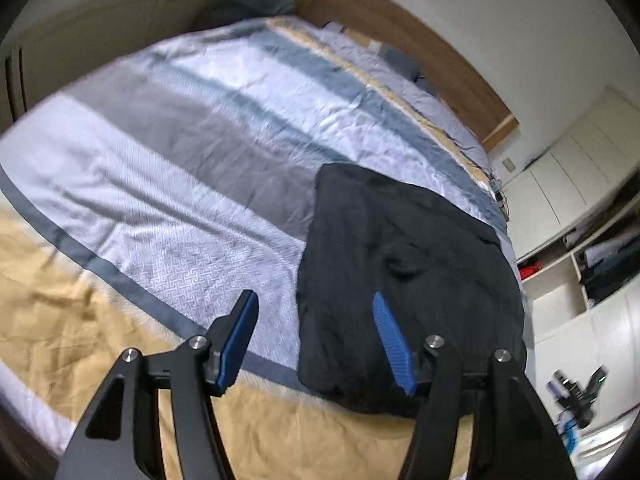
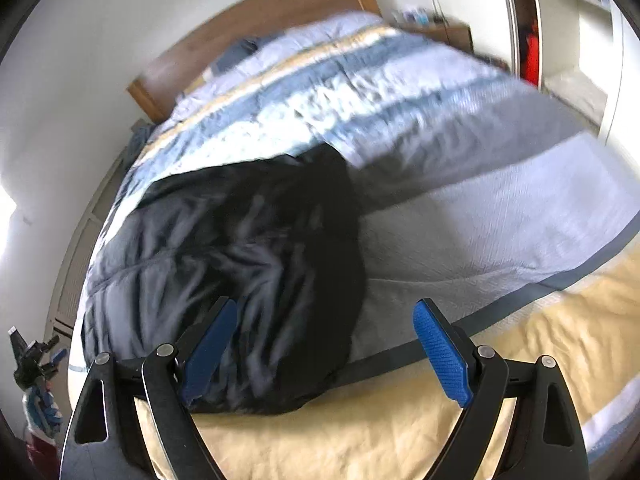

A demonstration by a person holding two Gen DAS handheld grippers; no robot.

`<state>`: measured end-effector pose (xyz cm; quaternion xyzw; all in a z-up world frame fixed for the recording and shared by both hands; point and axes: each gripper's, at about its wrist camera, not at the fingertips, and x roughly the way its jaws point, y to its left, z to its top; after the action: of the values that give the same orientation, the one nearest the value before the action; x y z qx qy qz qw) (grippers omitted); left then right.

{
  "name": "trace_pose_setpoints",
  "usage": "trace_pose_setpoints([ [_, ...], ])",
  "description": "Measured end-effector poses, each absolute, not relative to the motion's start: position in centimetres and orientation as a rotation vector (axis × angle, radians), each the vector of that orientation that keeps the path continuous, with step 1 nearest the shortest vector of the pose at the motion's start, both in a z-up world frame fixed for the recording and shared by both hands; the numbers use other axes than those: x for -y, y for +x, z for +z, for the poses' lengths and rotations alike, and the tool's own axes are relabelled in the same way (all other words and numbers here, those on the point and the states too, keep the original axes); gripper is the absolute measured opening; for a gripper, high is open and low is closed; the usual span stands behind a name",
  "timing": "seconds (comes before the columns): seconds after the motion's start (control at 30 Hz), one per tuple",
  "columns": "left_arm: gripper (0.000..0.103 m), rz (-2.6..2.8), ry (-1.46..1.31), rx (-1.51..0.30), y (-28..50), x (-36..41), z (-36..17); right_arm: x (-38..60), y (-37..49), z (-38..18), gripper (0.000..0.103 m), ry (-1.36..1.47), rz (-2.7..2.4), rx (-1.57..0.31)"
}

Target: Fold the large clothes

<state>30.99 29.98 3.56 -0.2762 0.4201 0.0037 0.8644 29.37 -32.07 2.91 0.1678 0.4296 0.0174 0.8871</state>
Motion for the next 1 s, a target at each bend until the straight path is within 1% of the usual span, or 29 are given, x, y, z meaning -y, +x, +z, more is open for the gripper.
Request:
trace_pose_setpoints([
  [0.23, 0.058, -0.009, -0.44, -0.757, 24.5, -23.6, 9.7, 25.9, 23.5, 7.4, 0.097, 0.218, 0.04, -0.764],
  [0.27, 0.059, -0.012, -0.426, -0.744, 23.4, -22.8, 10.5, 24.9, 22.1, 8.1, 0.098, 0.197, 0.04, -0.744],
  [0.33, 0.065, -0.006, -0.384, -0.718, 21.2, -21.1, 11.5, 23.6, 20.1, 9.1, 0.099, 0.166, 0.038, -0.718],
  [0.43, 0.069, 0.007, -0.329, -0.694, 18.3, -18.9, 12.3, 21.9, 16.8, 10.2, 0.101, 0.124, 0.029, -0.678],
  [0.63, 0.071, 0.018, -0.244, -0.659, 13.4, -14.5, 13.2, 19.0, 10.9, 11.4, 0.102, 0.083, 0.011, -0.612],
  [0.83, 0.071, 0.064, -0.129, -0.592, 8.8, -10.2, 14.4, 16.2, 6.7, 11.9, 0.102, 0.024, -0.006, -0.54],
  [1.0, 0.071, 0.105, -0.085, -0.552, 6.3, -7.8, 15.1, 15.0, 4.7, 12.1, 0.102, 0.017, -0.001, -0.503],
])
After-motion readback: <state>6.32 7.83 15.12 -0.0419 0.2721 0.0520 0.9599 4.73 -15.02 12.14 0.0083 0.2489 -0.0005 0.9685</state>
